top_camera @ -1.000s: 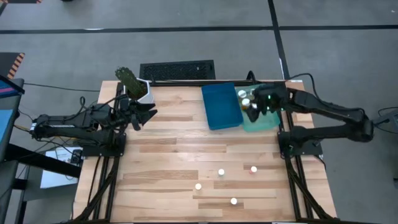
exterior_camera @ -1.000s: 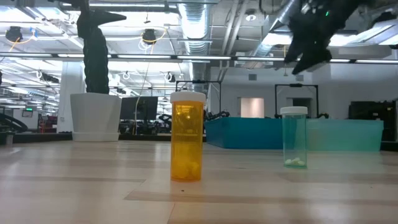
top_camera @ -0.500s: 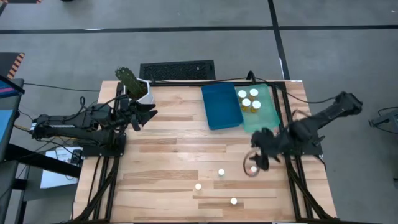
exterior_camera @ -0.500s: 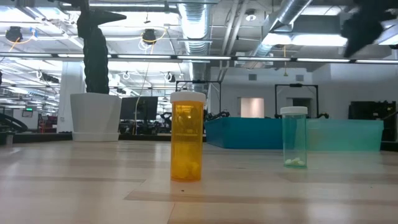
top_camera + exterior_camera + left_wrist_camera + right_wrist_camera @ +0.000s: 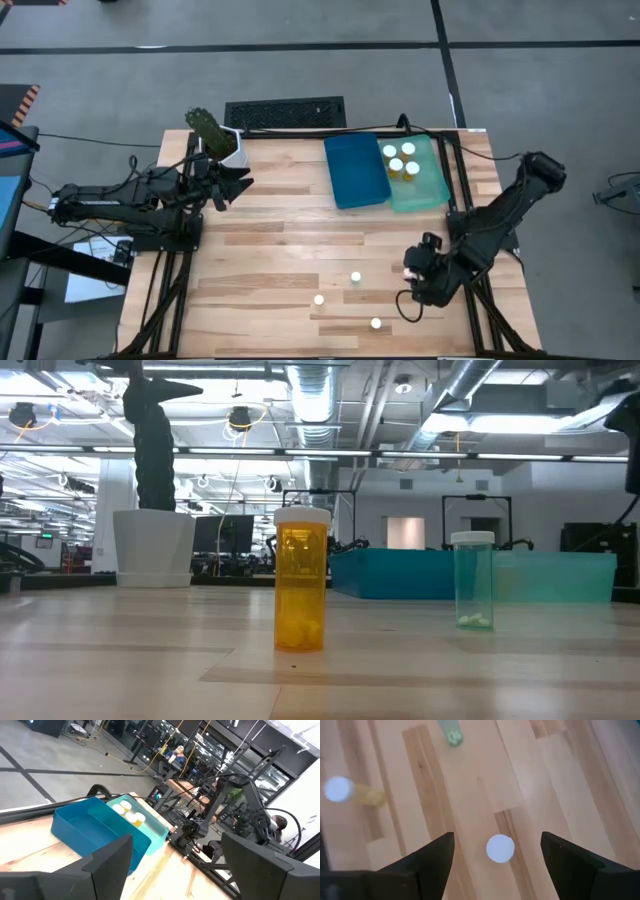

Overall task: Pick and place medicine bottles into bin by pill shape (circle, oval)
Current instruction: Put the pink tablet bottle into the dark blue bin

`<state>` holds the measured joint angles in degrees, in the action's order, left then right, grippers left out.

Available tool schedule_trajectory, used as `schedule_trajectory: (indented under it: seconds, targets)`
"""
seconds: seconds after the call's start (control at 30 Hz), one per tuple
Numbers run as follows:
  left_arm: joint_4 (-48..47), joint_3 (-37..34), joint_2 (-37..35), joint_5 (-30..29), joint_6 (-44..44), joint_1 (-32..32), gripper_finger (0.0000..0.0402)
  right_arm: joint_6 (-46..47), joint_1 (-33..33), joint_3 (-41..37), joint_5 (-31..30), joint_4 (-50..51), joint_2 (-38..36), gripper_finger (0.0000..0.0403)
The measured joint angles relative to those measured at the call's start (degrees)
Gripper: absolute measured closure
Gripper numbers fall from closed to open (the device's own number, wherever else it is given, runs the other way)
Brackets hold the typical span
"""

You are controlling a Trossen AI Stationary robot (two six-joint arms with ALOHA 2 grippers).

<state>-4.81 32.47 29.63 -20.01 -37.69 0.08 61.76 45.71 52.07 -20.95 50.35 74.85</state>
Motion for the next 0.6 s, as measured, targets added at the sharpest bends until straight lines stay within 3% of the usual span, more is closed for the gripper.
schedule_trajectory:
  seconds: [0.37, 0.6]
  targets:
    - [-1.29, 0.0, 0.0, -0.11, 0.0, 0.0, 0.0105, -0.04, 0.16, -0.42, -0.07, 1.35, 6.11, 0.0097]
    - [-2.33, 0.0, -0.02, -0.11, -0.13, 0.0, 0.0105, 2.71, 0.16, -5.62, -0.04, -1.71, 1.94, 0.0097]
